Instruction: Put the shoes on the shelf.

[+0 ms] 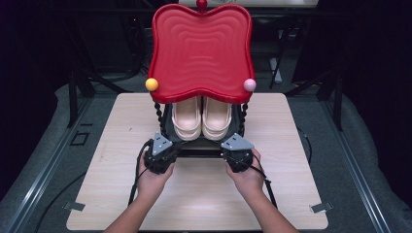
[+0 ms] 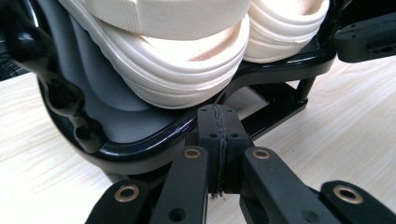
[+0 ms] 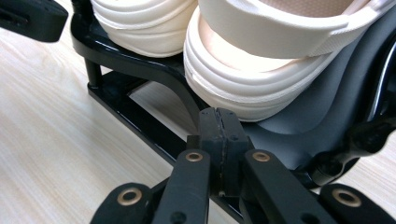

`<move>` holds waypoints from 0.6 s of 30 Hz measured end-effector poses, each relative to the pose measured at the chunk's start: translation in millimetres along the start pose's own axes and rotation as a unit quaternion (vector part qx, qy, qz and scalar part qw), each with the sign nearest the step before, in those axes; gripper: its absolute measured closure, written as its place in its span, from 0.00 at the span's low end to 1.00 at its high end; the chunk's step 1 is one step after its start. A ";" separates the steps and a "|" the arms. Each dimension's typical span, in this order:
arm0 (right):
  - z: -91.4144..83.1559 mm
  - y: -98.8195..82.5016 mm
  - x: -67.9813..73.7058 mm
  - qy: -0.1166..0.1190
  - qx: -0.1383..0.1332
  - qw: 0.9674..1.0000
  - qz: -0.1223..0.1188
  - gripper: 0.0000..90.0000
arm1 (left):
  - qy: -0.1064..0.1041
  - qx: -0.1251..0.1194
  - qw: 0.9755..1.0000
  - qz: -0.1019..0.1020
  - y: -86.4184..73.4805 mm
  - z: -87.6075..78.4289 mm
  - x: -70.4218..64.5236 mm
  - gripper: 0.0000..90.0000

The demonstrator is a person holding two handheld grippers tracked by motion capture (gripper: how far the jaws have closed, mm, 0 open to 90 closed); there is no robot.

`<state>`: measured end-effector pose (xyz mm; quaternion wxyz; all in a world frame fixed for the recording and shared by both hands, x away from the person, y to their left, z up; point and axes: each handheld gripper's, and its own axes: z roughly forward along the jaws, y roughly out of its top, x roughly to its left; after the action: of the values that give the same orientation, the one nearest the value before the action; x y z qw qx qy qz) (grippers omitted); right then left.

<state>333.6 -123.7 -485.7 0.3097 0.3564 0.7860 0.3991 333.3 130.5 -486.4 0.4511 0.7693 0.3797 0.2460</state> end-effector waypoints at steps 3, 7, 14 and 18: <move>-5.8 -1.2 0.1 0.001 -0.001 1.000 -0.004 1.00 | -0.001 -0.004 1.000 -0.001 -1.2 -6.4 1.8 1.00; -13.1 -2.8 -0.9 0.003 0.000 1.000 -0.003 1.00 | -0.001 -0.005 1.000 0.000 -3.2 -15.9 4.6 0.99; -29.0 -3.3 -2.8 0.003 -0.008 1.000 0.002 0.99 | 0.010 -0.011 1.000 0.003 -8.1 -32.6 9.8 0.97; -37.7 -4.2 -2.2 0.000 -0.010 1.000 -0.005 0.98 | 0.016 -0.015 1.000 -0.001 -12.0 -44.9 14.2 0.96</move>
<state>304.4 -142.5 -470.4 0.3146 0.3497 0.7838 0.4054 304.9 168.3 -475.3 0.4565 0.7581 0.3843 0.2629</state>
